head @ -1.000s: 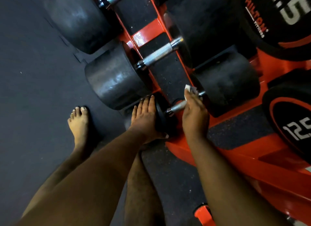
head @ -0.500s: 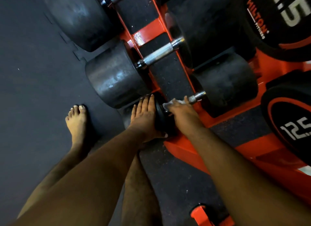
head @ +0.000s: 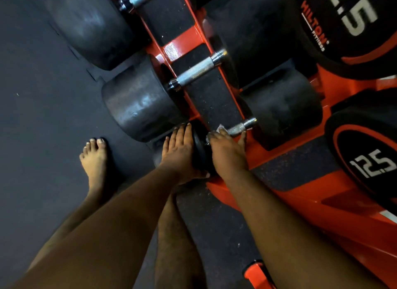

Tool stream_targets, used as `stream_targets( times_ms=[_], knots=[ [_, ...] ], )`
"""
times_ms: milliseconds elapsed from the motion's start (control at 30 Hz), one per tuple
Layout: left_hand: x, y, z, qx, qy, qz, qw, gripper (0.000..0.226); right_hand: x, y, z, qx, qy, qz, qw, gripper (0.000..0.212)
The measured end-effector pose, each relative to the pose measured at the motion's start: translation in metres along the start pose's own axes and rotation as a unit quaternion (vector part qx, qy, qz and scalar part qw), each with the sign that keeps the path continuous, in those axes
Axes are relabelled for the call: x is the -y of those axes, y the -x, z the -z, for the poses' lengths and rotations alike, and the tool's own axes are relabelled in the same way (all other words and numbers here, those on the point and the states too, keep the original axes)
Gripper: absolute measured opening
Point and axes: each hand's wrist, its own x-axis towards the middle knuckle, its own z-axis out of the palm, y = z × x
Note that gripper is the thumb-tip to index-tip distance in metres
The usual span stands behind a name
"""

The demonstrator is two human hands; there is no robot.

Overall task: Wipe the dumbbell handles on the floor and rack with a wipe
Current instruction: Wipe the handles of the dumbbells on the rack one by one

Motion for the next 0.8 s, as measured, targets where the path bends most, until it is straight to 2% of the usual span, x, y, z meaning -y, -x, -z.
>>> stream_targets(
  times_ms=[33, 133, 200, 333, 433, 500, 567, 600, 633, 667, 733, 767, 800],
  knots=[
    [0.001, 0.0, -0.001, -0.002, 0.0, -0.001, 1.0, 0.155, -0.004, 0.0, 0.003, -0.004, 0.022, 0.005, 1.0, 0.044],
    [0.0, 0.0, -0.001, -0.001, -0.002, -0.002, 1.0, 0.155, -0.024, -0.008, 0.009, -0.022, 0.098, -0.058, 0.993, 0.046],
    [0.001, 0.0, 0.0, -0.001, -0.004, -0.001, 1.0, 0.155, -0.017, -0.01, 0.009, -0.02, 0.099, -0.065, 0.993, 0.048],
    [-0.001, 0.001, 0.002, 0.006, 0.0, -0.004, 1.0, 0.154, -0.007, -0.007, 0.0, 0.026, 0.017, 0.077, 0.997, 0.046],
    [-0.001, 0.002, 0.002, 0.009, -0.001, -0.002, 1.0, 0.154, -0.02, 0.008, 0.004, -0.011, -0.082, 0.081, 0.993, 0.057],
    [-0.001, 0.001, 0.002, 0.007, -0.003, -0.002, 1.0, 0.154, -0.015, 0.027, -0.005, -0.055, -0.125, 0.034, 0.99, 0.041],
    [-0.002, 0.001, 0.003, 0.008, -0.004, -0.002, 1.0, 0.154, -0.008, 0.043, -0.015, -0.078, -0.227, -0.099, 0.966, 0.025],
    [-0.001, 0.001, 0.003, 0.007, -0.004, -0.002, 1.0, 0.154, -0.007, 0.047, -0.016, -0.097, -0.31, -0.183, 0.928, 0.02],
    [0.0, 0.001, 0.003, 0.006, -0.005, -0.001, 1.0, 0.154, -0.011, 0.046, -0.017, -0.115, -0.39, -0.263, 0.875, 0.018],
    [0.0, 0.001, 0.002, 0.004, -0.007, -0.001, 1.0, 0.154, -0.017, 0.039, -0.016, -0.127, -0.48, -0.332, 0.802, 0.017],
    [0.0, 0.001, 0.001, 0.005, -0.008, -0.001, 1.0, 0.154, -0.024, 0.015, -0.012, -0.131, -0.668, -0.413, 0.606, 0.02],
    [0.0, 0.0, 0.0, 0.007, -0.007, -0.002, 1.0, 0.154, -0.024, 0.001, -0.007, -0.146, -0.735, -0.421, 0.511, 0.021],
    [0.001, 0.0, 0.0, 0.004, -0.007, -0.002, 1.0, 0.154, -0.021, -0.013, -0.005, -0.172, -0.783, -0.412, 0.434, 0.023]
  ],
)
